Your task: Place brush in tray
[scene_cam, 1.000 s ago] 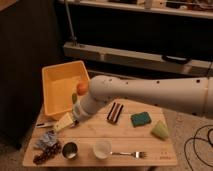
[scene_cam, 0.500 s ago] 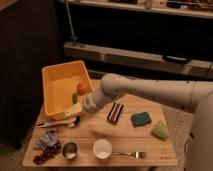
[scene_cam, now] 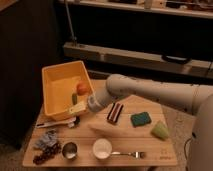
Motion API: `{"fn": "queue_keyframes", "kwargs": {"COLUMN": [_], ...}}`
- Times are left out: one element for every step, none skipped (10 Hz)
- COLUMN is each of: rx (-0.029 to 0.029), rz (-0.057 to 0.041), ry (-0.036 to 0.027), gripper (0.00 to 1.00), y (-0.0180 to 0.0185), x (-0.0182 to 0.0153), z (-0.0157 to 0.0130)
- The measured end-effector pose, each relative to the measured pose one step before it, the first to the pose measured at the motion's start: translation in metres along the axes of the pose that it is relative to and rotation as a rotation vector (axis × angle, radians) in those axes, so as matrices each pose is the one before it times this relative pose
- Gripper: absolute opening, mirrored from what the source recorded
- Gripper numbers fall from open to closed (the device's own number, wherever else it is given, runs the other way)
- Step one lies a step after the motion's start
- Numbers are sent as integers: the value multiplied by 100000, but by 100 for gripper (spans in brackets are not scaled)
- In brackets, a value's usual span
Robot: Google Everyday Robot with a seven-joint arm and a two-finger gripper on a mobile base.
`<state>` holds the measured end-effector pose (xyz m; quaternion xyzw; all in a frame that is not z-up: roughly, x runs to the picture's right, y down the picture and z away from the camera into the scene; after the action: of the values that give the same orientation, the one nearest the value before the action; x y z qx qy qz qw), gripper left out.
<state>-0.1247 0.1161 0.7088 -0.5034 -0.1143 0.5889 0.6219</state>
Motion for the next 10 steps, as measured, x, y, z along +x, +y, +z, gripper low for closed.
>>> {"fn": "queue_keyframes", "kwargs": {"rx": [-960, -1663, -1295, -796, -766, 6, 321, 430, 321, 417], "rz": [1512, 1005, -161, -293, -983, -215, 40, 1311, 1638, 1182], "ry": [-1449, -2365, -1023, -509, -281, 271, 122, 1336, 1074, 492], "gripper": [80, 80, 80, 80, 80, 80, 80, 80, 80, 80], "y": [-357, -971, -133, 79, 197, -133, -176, -864, -1059, -663], "x": [-135, -374, -594, -648, -1127, -284, -454, -142, 26, 26], "z": [88, 318, 882, 895, 1535, 520, 311, 143, -217, -553]}}
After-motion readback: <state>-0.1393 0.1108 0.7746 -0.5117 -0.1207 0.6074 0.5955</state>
